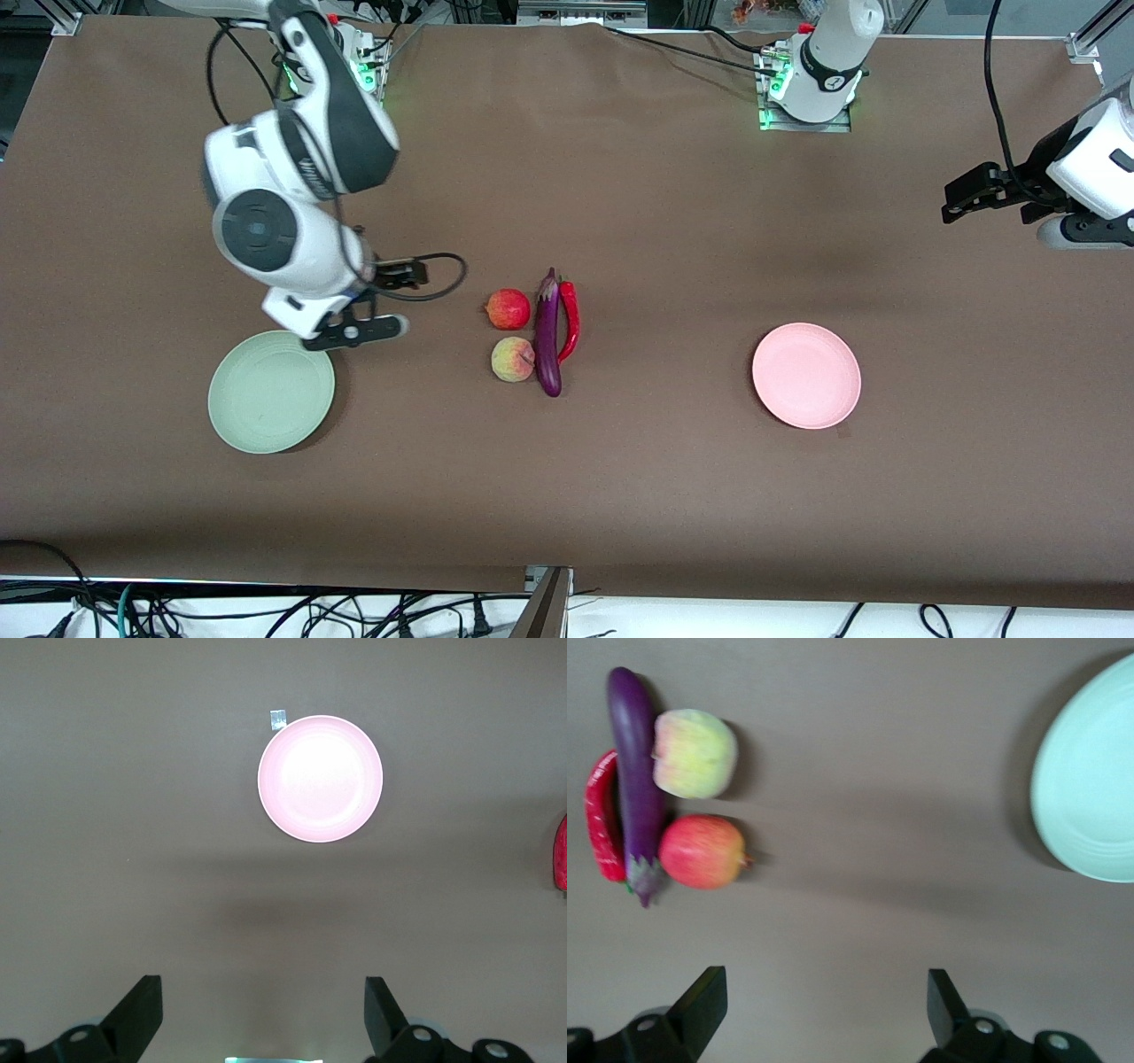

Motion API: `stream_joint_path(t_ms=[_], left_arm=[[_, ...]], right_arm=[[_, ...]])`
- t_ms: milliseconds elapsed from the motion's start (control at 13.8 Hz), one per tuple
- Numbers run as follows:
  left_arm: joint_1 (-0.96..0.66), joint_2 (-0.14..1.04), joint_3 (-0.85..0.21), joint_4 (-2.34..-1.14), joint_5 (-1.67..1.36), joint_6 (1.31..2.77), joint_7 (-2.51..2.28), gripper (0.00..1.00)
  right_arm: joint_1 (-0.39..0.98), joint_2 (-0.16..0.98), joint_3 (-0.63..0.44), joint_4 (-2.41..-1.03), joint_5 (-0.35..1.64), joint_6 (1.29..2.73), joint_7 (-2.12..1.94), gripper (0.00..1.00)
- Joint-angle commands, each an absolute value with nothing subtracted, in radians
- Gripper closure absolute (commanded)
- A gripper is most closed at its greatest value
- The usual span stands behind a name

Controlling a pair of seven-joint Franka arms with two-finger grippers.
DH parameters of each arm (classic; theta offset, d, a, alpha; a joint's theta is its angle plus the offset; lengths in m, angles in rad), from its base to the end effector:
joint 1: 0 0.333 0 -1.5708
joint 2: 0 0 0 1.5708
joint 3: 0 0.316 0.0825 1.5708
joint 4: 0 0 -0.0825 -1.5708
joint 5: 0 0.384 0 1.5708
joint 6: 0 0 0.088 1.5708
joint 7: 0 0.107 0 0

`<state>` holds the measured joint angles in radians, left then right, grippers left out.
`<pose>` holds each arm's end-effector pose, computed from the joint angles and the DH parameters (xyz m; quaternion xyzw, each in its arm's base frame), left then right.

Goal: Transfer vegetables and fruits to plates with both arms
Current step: 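Reach the right gripper down to the red pomegranate, then close the right gripper around the red pomegranate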

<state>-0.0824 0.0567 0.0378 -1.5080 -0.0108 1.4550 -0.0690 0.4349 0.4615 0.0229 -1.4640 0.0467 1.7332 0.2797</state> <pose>0.5589 -0.0268 0.6127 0.9984 0.0119 -0.0550 0.0012 0.5995 0.2976 0.4016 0.9916 0.0818 -0.0995 0.0087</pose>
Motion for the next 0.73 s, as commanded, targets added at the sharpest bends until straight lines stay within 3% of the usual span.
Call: stream_joint_path(t_ms=[0,653], left_arm=[[-0.086,0.069,0.037,-1.477,-0.031,1.448,-0.075,0.00],[-0.086,0.069,0.037,-1.477,-0.031,1.448,-0.075,0.00]], right_arm=[[0.500,0.512,0.015,-1.447,0.057,1.807,0.382,0.00],[0.630,0.664,0.015,-1.450,0.057,2.072,0.627,0.00]])
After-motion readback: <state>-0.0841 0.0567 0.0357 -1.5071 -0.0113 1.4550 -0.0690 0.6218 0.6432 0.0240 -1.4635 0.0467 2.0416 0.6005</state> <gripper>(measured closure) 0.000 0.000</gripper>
